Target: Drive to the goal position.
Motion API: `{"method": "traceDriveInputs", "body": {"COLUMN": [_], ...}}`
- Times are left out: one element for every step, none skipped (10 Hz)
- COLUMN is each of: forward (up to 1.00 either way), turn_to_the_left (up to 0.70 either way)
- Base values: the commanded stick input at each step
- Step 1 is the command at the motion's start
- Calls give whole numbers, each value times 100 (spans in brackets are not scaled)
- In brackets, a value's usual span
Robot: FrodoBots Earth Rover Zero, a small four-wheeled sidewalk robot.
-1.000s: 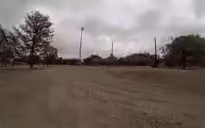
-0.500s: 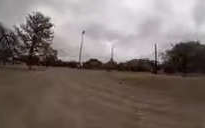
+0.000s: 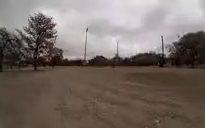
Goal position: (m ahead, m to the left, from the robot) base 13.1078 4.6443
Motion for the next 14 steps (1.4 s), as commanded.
{"method": "traceDriveInputs", "body": {"forward": [70, 70, 70, 70, 70, 70, 70, 70, 70, 70, 70, 70, 70, 70], "turn_to_the_left": [-1, -1, -1, -1, -1, -1, -1, -1, -1, -1, -1, -1, -1, -1]}}
